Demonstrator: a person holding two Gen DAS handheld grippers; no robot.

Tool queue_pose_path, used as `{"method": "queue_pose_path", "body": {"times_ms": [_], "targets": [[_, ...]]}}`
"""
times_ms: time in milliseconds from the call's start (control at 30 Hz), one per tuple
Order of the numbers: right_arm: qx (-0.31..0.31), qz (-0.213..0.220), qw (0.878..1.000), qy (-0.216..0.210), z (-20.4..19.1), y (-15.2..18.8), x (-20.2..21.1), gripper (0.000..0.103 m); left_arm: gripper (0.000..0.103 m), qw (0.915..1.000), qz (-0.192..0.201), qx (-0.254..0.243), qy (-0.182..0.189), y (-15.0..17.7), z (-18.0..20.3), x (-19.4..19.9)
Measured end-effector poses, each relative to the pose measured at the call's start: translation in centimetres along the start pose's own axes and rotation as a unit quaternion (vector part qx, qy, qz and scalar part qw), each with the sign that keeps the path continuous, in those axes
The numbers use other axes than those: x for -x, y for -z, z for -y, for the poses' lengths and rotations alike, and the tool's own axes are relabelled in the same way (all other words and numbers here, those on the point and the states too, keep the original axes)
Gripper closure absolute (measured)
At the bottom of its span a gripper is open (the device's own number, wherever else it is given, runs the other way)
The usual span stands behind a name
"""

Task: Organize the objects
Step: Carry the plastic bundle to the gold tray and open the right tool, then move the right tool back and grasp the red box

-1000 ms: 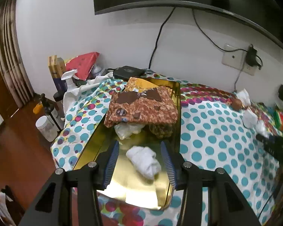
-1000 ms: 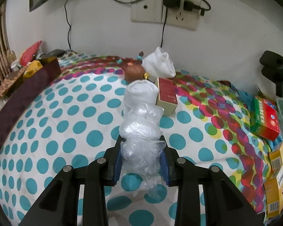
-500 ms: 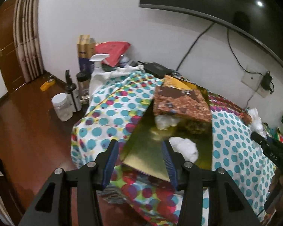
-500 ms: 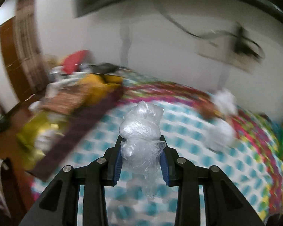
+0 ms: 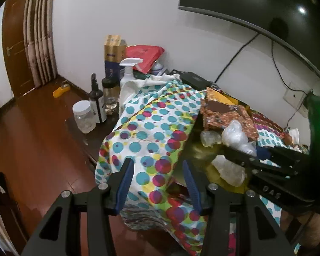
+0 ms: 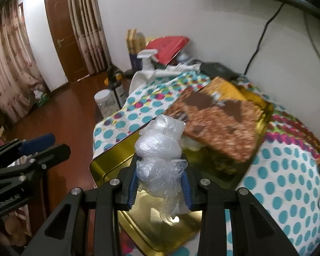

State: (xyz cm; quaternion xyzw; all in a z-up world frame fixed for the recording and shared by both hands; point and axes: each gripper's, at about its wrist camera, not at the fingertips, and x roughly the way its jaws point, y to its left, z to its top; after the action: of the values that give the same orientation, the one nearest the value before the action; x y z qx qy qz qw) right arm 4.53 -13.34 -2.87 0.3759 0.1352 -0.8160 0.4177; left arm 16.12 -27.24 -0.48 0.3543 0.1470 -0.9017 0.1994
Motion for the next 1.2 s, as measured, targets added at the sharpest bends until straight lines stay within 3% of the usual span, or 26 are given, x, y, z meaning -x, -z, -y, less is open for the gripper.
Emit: {"method": "queue_pose_path", "body": {"times_ms": [367,500,633,733,933,1100,1200], "targets": [[0.006,-0.024,1.0,0.009,-0.3,0.2,-2.2,0.065,0.054,0.9998,-0.012,0.015,0.0,0.4,-1.5,-0.6],[-0.011,0.004,1.0,-0.008,0.5,0.4,-0.4,0.042,0.054,0.9999,-0.011,0.012,0.002,0.2,-1.0,-0.7],[-0.029,0.045,0.999,-0.004,2.1,0.6,3.1,0.041,0.054,1.0,-0.003,0.004,0.008,-0.3,0.1,-0.5],[-0.048,0.071,0.996,0.019,4.7,1.5,6.0,0.041,0.054,0.9996,0.005,-0.017,0.02,-0.7,2.1,-0.2],[-0.119,0.089,0.982,0.115,14.1,5.7,11.1,0.041,0.054,0.996,0.011,-0.066,0.059,-0.7,7.5,0.1],[-0.208,0.087,0.952,0.207,23.5,9.9,14.7,0.04,0.054,0.9895,0.002,-0.111,0.092,-0.1,12.7,-0.4],[-0.249,0.084,0.943,0.205,27.4,12.0,15.4,0.04,0.054,0.9865,-0.011,-0.128,0.102,0.6,15.3,-1.0]]}}
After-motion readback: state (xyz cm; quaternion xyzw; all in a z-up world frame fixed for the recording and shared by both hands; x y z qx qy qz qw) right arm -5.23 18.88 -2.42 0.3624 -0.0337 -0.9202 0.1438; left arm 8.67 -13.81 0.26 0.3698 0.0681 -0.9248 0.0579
